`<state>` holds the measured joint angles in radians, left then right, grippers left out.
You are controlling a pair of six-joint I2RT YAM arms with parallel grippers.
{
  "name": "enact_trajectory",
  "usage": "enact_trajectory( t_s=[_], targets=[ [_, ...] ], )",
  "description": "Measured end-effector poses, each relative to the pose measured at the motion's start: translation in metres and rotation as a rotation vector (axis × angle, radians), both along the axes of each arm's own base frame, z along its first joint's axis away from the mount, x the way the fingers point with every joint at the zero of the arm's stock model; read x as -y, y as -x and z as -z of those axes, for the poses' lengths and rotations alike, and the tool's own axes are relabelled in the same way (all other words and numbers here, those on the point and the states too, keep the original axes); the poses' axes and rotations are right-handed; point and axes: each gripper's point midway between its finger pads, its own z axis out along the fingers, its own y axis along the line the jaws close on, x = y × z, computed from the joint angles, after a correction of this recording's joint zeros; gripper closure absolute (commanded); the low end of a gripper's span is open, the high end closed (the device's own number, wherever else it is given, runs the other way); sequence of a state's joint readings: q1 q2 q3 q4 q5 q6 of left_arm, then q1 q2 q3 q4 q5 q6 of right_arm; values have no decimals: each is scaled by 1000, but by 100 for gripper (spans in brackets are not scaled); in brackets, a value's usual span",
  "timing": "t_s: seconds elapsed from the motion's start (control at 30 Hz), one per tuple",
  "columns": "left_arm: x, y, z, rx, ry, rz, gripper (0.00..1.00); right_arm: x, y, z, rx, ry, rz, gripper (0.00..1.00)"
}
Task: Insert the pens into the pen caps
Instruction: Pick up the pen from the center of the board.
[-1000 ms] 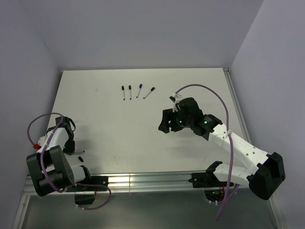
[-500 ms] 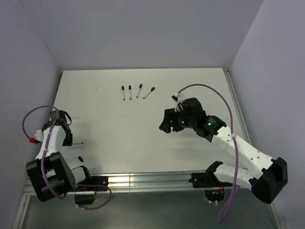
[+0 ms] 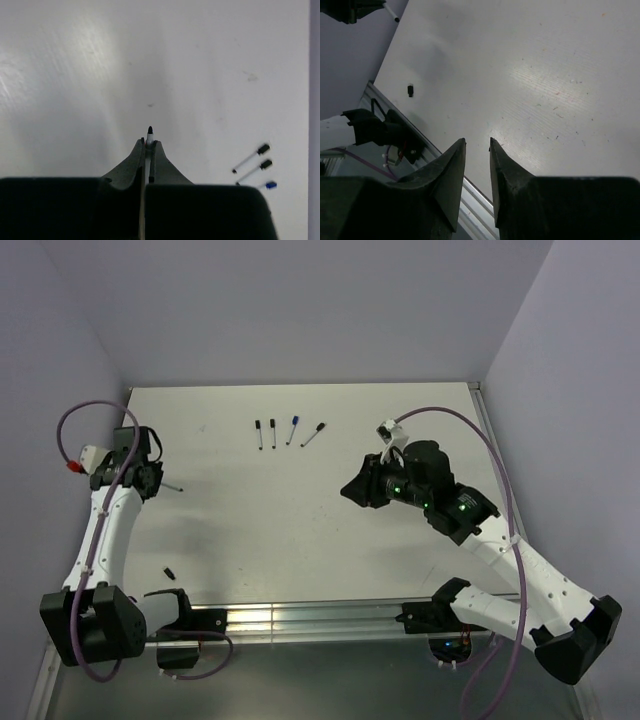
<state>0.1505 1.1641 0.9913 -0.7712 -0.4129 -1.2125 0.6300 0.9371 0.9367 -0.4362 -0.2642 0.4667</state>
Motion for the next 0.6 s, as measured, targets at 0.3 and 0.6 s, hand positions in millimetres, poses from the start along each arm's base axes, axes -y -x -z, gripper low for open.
enact_trajectory(
  t_s=[0.3,0.6],
  targets=[
    [99,-43,-51,170,-31,387,100,0,0,-23,11,-108,-13,76],
    [206,-43,-89,365,12,762,100,-19,8,-43,21,-212,-113,74]
  ],
)
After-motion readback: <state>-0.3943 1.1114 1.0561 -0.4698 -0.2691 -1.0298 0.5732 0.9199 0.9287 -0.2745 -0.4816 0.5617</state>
